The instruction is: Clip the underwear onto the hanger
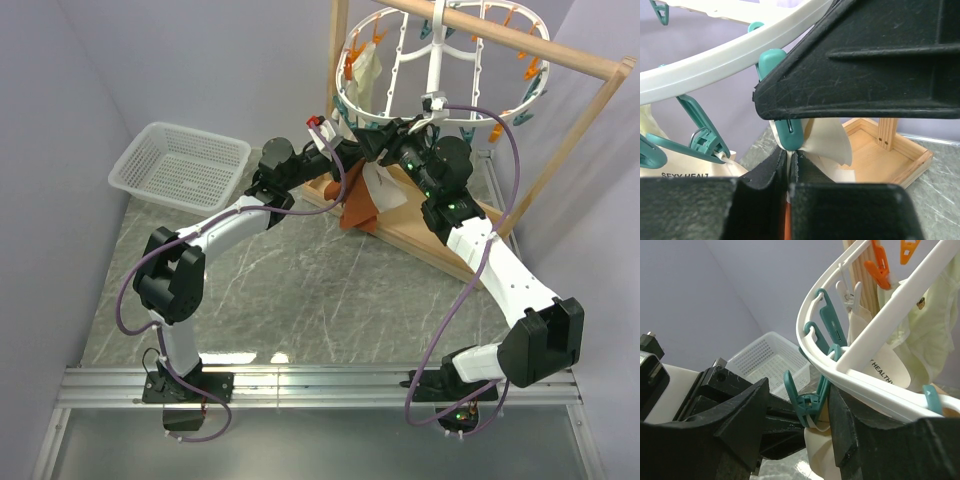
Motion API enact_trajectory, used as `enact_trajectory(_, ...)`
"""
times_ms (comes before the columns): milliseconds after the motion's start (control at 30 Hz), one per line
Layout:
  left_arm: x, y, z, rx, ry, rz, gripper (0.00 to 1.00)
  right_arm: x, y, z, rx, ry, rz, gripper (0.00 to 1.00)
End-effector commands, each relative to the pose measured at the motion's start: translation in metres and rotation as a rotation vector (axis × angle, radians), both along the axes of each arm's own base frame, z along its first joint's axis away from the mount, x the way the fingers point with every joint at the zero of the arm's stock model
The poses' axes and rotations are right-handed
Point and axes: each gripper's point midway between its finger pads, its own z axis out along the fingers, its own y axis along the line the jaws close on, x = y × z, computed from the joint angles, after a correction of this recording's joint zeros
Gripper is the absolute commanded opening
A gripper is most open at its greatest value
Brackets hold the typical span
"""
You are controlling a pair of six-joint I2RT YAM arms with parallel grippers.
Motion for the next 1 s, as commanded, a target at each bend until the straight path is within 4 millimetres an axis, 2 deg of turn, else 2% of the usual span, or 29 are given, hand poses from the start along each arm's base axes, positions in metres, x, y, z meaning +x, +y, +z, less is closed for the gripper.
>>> enact_trajectory(0,-0.007,0.008,0.055,-0.088,-0.130,0.013,0.09,-0.004,0.005,0.020,0.028,-0.027,0.036,0.59)
enact_trajectory(267,-0.008,0.012,0.049,-0.070,-0.095,0.023,0.21,-0.008,0.003,0.018,0.019,-0.017,0.030,0.67)
enact_trajectory(400,-0.013,0.016,0.038,-0.044,-0.059,0.021,0.32,-0.013,0.002,0.014,0.009,-0.011,0.037,0.69)
enact_trajectory(600,-0.023,0.025,0.022,-0.009,0.014,0.023,0.43,-0.020,0.002,0.004,-0.009,0.015,0.052,0.74)
enact_trajectory(633,-0.024,0.026,0.012,0.007,0.042,0.024,0.44,-0.022,0.003,0.003,-0.009,0.017,0.058,0.75)
enact_trajectory(667,-0.028,0.029,0.013,0.008,0.046,0.024,0.46,-0.023,0.003,-0.003,-0.012,0.032,0.060,0.75)
enact_trajectory(867,-0.049,0.040,-0.009,0.064,0.102,0.006,0.55,-0.031,0.000,-0.026,-0.020,0.087,0.063,0.77)
enact_trajectory(967,-0.062,0.047,-0.015,0.088,0.130,-0.007,0.57,-0.037,0.000,-0.036,-0.023,0.110,0.075,0.77)
